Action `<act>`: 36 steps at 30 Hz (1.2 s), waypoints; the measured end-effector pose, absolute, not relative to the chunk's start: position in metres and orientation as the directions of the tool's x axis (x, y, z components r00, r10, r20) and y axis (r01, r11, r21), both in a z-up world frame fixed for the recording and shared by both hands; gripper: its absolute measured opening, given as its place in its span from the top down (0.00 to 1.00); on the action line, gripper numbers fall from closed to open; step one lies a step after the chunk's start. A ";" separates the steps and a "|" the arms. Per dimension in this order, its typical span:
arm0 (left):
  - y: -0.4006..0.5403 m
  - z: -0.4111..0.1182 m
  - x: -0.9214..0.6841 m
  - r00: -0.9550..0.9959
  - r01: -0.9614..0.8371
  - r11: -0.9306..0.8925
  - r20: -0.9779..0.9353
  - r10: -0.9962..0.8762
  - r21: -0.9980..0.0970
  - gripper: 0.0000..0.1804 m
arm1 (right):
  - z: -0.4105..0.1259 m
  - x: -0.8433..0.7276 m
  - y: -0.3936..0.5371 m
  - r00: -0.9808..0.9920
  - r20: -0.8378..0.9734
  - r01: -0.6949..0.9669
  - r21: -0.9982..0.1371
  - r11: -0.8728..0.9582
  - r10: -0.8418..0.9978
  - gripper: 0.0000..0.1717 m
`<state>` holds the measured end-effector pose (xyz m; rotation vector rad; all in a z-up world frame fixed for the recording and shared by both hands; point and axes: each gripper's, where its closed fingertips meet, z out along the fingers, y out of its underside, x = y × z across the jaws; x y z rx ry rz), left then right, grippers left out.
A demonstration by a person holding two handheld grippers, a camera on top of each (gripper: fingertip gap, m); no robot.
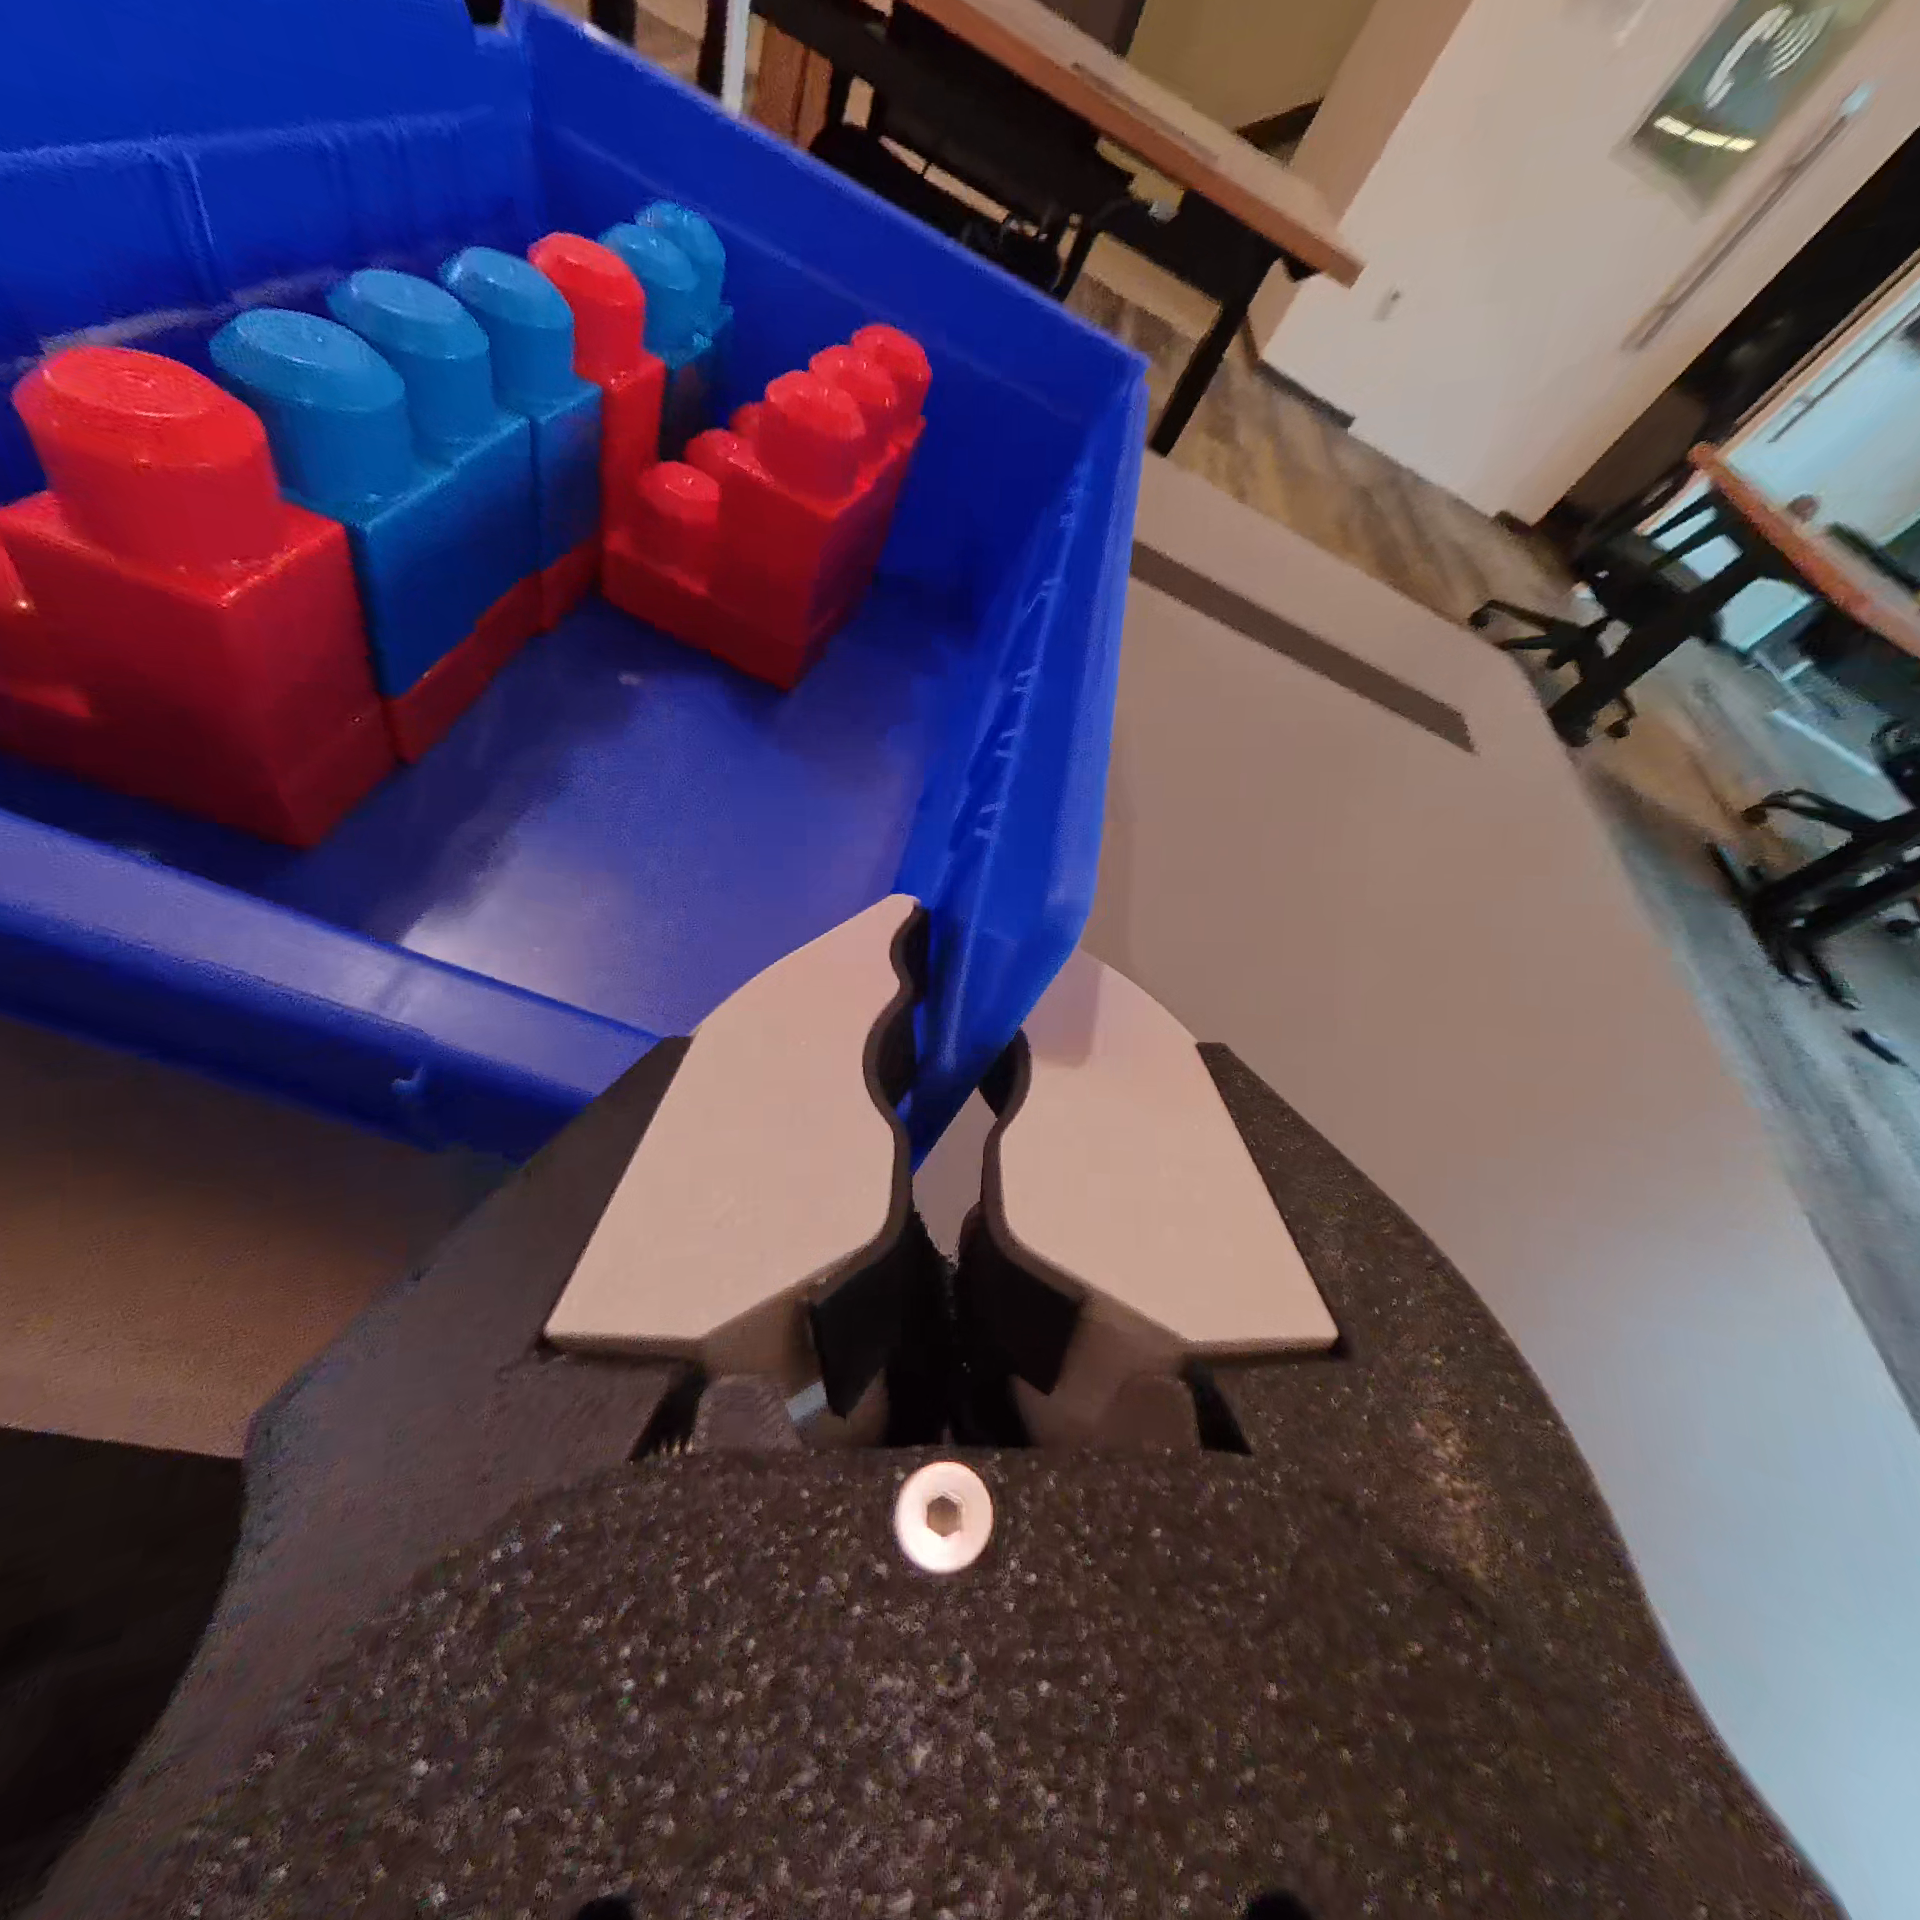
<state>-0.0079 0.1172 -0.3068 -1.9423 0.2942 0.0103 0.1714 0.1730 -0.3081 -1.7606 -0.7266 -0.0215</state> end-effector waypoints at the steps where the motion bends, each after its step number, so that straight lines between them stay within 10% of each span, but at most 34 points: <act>1: 0.118 -0.301 -0.008 0.970 -0.202 -0.343 -0.138 -0.202 -0.917 0.90 | -0.301 0.172 0.170 0.815 0.364 0.462 -0.878 -0.126 0.450 0.96; 20: 0.083 -0.144 -0.098 0.964 -0.264 -0.181 -0.254 -0.077 -0.947 0.91 | -0.141 0.081 0.146 0.825 0.369 0.369 -0.925 0.087 0.427 0.97; 36: -0.098 -0.153 -0.321 0.850 -0.208 -0.343 -0.343 0.400 -0.916 0.91 | -0.164 -0.200 0.047 0.518 0.303 0.213 -0.951 0.222 0.800 0.96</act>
